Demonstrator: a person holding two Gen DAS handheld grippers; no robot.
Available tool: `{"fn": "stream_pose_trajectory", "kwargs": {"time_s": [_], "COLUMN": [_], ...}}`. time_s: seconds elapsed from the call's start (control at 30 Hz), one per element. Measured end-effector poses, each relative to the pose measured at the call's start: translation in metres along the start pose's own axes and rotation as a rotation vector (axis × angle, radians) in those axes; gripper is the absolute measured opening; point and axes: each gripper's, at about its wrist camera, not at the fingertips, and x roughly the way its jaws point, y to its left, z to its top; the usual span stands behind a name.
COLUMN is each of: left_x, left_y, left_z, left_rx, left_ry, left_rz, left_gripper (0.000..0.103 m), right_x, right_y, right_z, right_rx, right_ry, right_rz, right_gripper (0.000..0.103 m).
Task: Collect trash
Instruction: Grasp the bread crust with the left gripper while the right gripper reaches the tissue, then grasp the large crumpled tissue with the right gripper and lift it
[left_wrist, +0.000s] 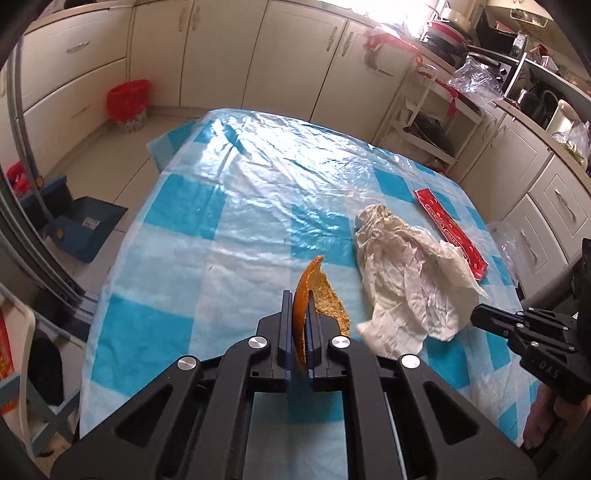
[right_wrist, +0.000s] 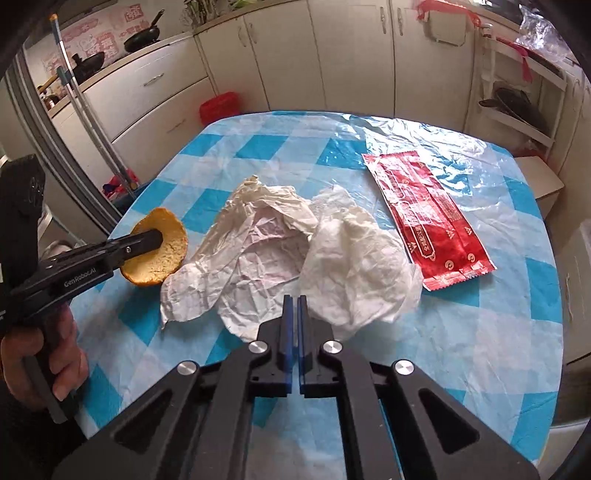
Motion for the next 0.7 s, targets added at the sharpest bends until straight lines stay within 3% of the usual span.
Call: {"fn": "stream_pose_trajectory", "kwargs": {"time_s": [0.13, 0.2, 0.23, 0.27, 0.33, 0.4, 0.47, 0.7], "left_x": [-0.014, -0.021, -0.022, -0.022, -0.024, -0.025, -0.023, -0.02], "left_y": [0.015, 0.019, 0.019, 0.019, 0.019, 0.018, 0.02, 0.022], "left_z": [-0.02, -0.025, -0.026, -0.029, -0.033, -0.035, -0.035, -0.035], "left_rx": [-0.029, -0.037, -0.045, -0.051, -0.054, -0.055, -0.067, -0.08], "left_ry": [0.006, 0.003, 0.004, 0.006, -0.002, -0.013, -0.003, 0.012], "left_rz": [0.006, 0.009, 0.008, 0.008, 0.006, 0.004, -0.004, -0.021], "left_gripper": [0.005, 0.005, 0.005, 0.005, 0.005, 0.005, 0.005, 0.006], "right_x": [-0.022, -0.024, -0.023, -0.021, -0.027, -0.027, -0.02, 0.049], "right_y": [0.013, 0.019, 0.02, 0.021, 0.022, 0.027, 0.033, 0.048], "right_z": [-0.021, -0.032, -0.034, -0.032, -0.02, -0.001, 0.016, 0.047], "right_rx": [-0.115, -0.147, -0.147, -0.138, -0.095, -0.062, -0.042, -0.157], "right_ry": [0.042, 0.061, 0.061, 0.055, -0.052, -0.099, -0.126, -0.003], "right_rz": [0.091, 0.095, 0.079, 0.066, 0.038, 0.071, 0.048, -0.202], "right_gripper": [0.002, 0.002, 0.012, 0.052, 0.086, 0.086, 0.089, 0.095]}}
